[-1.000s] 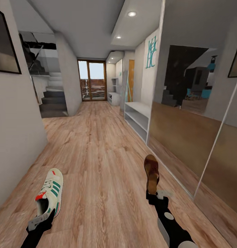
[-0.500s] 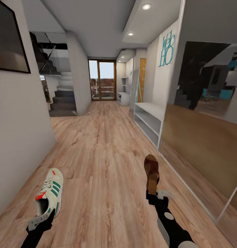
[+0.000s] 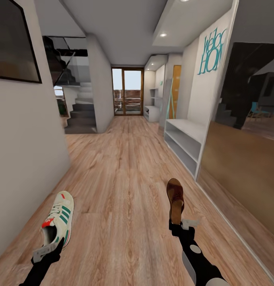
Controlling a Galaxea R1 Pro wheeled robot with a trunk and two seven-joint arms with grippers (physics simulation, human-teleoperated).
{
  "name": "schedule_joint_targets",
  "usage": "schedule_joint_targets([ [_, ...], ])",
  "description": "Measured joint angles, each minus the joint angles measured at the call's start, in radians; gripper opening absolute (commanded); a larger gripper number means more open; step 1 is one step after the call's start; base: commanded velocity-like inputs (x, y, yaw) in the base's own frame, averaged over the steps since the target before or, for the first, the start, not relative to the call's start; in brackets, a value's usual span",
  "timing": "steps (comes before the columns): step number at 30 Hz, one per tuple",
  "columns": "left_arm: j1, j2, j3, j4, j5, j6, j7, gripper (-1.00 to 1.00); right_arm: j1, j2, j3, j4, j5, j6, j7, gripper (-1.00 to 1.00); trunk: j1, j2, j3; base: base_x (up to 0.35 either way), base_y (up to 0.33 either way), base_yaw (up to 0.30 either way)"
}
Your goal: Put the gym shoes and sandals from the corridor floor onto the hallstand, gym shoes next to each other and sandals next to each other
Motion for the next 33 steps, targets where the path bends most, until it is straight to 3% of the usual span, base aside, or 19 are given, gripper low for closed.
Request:
schedule_joint_targets([
  [2, -0.001, 0.001, -0.004, -0.049, -0.016, 0.0, -0.004, -1.0, 0.0, 0.0, 0.0, 0.0, 0.0, 0.0, 0.0, -1.0, 0.0, 0.0, 0.0, 0.345, 0.0, 0.001],
  [4, 0.0, 0.003, -0.034, -0.119, -0.106, 0.003, -0.007, -1.0, 0.0, 0.0, -0.001, 0.0, 0.0, 0.0, 0.002, -1.0, 0.0, 0.0, 0.0, 0.344, 0.0, 0.0],
  [5, 0.0, 0.003, -0.035, -0.125, -0.124, 0.005, -0.006, -1.0, 0.0, 0.0, -0.001, 0.0, 0.0, 0.0, 0.002, -1.0, 0.0, 0.0, 0.0, 0.326, 0.0, 0.0],
  [9, 0.0, 0.0, -0.065, -0.145, -0.299, 0.007, -0.003, -1.0, 0.0, 0.0, -0.002, 0.001, 0.001, 0.0, 0.006, -1.0, 0.0, 0.0, 0.0, 0.297, 0.0, 0.0],
  [10, 0.0, 0.0, -0.067, -0.146, -0.319, 0.007, 0.0, -1.0, 0.0, -0.001, -0.002, 0.001, 0.0, 0.0, 0.006, -1.0, 0.0, 0.0, 0.0, 0.306, 0.0, 0.0],
  [14, 0.0, 0.003, -0.066, -0.144, -0.345, 0.008, 0.002, -1.0, 0.0, -0.002, -0.002, 0.001, 0.001, -0.001, 0.006, -1.0, 0.0, 0.0, 0.0, 0.333, 0.0, 0.0],
  [33, 0.0, 0.003, -0.064, -0.142, -0.344, 0.014, 0.003, -1.0, 0.0, -0.003, -0.002, 0.0, 0.002, 0.0, 0.007, -1.0, 0.0, 0.0, 0.0, 0.345, 0.0, 0.0],
])
